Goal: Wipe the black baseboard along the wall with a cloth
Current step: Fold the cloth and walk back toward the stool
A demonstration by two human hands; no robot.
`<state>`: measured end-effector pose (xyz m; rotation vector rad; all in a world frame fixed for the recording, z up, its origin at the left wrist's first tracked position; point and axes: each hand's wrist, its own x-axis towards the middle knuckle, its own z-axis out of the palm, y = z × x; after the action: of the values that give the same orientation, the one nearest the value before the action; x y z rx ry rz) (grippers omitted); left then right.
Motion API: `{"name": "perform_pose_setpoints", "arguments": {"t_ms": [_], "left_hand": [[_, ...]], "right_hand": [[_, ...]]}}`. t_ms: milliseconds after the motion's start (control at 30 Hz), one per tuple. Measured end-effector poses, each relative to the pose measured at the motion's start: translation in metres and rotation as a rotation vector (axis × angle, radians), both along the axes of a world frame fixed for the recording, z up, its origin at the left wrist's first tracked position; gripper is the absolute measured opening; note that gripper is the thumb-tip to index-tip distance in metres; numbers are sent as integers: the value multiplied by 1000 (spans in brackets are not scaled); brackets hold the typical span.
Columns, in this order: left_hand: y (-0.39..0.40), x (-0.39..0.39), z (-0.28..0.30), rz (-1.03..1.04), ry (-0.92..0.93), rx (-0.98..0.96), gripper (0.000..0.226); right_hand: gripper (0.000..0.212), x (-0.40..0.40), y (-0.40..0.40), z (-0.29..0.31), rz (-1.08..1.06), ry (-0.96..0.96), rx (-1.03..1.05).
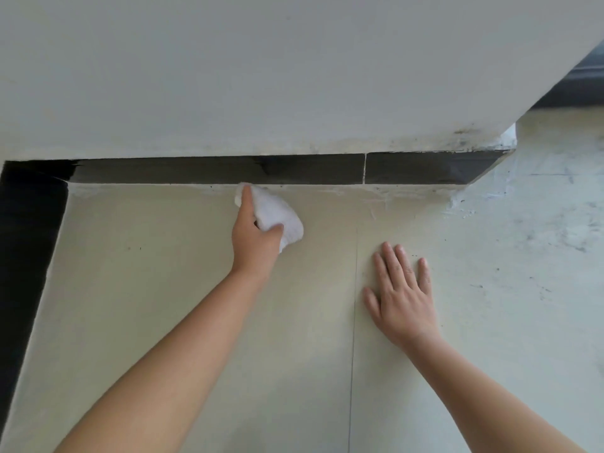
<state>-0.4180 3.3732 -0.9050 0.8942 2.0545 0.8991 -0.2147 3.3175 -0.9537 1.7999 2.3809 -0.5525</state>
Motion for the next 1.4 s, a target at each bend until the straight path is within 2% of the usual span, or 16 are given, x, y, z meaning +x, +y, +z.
{"name": "perform_pose_setpoints", "arguments": {"t_ms": [133, 233, 367, 467, 567, 667, 767, 933, 1167, 1400], "left_hand": [[-42, -39, 57, -140, 100, -74, 75], [-78, -61, 123, -148, 116, -124, 71], [-127, -76, 232, -215, 137, -181, 46], [-163, -79, 324, -318, 176, -212, 23], [-201, -76, 422, -309, 249, -198, 11], [-241, -68, 516, -211, 282, -154, 9], [-280, -58, 597, -100, 334, -116, 7], [-366, -36, 685, 137, 346, -93, 21], [-541, -15, 749, 426, 548, -147, 24], [-785, 53, 792, 742, 642, -141, 19]], "right_hand": [[61, 1, 10, 31, 36, -107, -251], [56, -18, 5, 94, 143, -164, -278], [54, -64, -24, 220, 318, 14, -237], [64, -96, -42, 326, 438, 185, -227], [77, -118, -56, 430, 621, 321, -288], [74, -131, -72, 525, 816, 352, -348], [55, -141, -90, 609, 928, 350, -364], [26, -160, -148, 719, 1153, 290, -304], [18, -195, -300, 804, 1478, 217, -224], [34, -197, -543, 846, 1845, 194, -242]]}}
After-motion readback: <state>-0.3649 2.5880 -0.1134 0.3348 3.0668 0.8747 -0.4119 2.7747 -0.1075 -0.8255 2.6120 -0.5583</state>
